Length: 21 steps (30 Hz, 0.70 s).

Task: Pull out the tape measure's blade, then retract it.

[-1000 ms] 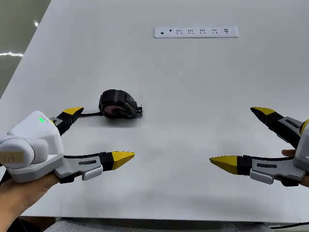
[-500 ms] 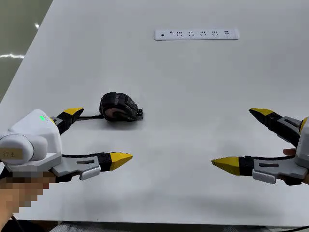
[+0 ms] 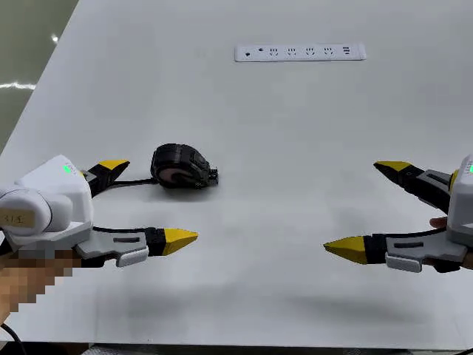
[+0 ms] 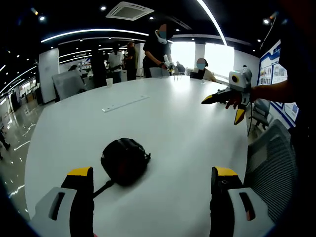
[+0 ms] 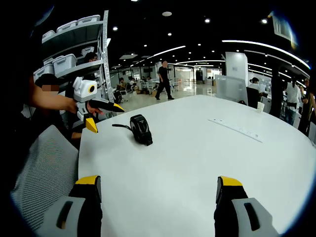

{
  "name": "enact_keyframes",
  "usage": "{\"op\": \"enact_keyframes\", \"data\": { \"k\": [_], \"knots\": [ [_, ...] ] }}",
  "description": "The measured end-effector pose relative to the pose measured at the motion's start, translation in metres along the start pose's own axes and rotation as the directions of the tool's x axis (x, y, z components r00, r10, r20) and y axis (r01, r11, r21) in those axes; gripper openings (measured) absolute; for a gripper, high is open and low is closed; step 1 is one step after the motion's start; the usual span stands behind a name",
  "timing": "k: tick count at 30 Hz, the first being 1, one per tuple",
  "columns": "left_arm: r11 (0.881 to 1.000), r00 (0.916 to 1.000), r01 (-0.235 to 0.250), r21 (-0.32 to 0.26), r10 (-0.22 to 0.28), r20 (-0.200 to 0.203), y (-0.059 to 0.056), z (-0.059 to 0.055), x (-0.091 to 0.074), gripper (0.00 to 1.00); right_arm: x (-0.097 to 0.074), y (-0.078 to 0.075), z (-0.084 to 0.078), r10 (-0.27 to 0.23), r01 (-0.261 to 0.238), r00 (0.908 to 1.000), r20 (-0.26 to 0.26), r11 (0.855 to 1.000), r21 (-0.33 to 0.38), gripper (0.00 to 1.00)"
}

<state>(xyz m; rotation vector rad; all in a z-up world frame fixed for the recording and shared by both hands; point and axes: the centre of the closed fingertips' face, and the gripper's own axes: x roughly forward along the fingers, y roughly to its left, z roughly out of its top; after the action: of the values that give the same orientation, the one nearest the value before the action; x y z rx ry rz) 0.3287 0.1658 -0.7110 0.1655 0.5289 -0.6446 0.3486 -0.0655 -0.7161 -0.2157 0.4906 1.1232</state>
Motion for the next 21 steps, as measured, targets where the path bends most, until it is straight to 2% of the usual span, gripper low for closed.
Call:
{"op": "enact_keyframes", "data": {
  "k": [13, 21],
  "knots": [
    [0.997, 0.9975, 0.049, 0.06, -0.046, -0.055, 0.014, -0.001, 0.007, 0.88, 0.013, -0.003, 0.0, 0.061, -0.062, 0.9977, -0.031, 0.997, -0.039, 0.9],
    [0.99, 0.9932, 0.086, 0.116, -0.077, -0.087, 0.024, 0.002, 0.013, 0.77, 0.023, -0.004, 0.002, 0.114, -0.12, 0.9919, -0.057, 0.986, -0.117, 0.8]
  ]
}}
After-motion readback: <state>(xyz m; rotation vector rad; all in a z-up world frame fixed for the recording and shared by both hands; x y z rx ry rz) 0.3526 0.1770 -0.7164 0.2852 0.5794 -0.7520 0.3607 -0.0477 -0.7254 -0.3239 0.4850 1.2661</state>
